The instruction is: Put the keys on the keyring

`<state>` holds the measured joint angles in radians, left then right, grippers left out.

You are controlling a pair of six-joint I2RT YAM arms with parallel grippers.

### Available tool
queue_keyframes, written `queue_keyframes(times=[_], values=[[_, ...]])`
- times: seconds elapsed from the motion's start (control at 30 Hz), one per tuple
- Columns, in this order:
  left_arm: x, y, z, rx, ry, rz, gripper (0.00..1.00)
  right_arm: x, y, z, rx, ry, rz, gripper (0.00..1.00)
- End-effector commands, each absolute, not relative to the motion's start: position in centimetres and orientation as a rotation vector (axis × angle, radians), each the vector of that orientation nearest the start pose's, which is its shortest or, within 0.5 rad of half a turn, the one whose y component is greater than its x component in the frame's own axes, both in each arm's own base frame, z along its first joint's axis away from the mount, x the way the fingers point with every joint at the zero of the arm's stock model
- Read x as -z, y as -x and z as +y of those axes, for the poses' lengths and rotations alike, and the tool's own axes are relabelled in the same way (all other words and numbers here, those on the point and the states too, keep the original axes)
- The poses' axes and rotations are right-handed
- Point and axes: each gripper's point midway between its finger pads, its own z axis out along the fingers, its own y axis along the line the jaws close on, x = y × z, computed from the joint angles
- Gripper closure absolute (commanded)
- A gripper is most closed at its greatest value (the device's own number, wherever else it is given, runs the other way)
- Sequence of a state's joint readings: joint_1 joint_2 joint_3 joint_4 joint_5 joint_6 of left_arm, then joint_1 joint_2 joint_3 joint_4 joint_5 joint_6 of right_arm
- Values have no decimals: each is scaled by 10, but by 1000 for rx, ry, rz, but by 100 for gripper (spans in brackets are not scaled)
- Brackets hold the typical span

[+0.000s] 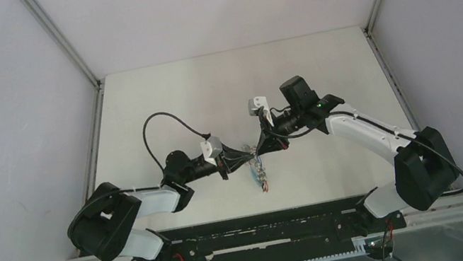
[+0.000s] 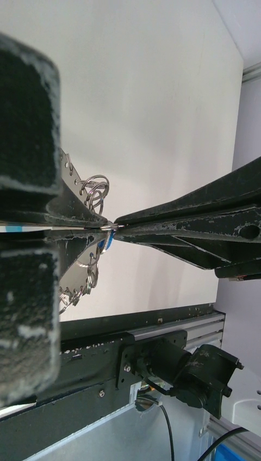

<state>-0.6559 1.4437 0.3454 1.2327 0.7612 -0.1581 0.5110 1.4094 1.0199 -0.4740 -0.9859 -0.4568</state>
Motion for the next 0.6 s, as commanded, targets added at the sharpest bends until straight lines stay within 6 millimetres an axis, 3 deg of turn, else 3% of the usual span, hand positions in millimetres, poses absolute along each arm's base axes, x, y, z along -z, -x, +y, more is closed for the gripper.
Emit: queue_keyframes(times=[0.0, 0.23, 0.57], values=[[-193, -201, -313, 1173, -977, 1141, 100, -175, -212, 272, -1218, 1408, 1718, 100], [-196, -201, -311, 1164, -967, 1134, 100, -169, -211, 263, -1237, 1383, 1745, 100], [-199, -199, -313, 1193, -970, 1113, 100, -160, -211, 284, -1279, 1398, 1784, 100]])
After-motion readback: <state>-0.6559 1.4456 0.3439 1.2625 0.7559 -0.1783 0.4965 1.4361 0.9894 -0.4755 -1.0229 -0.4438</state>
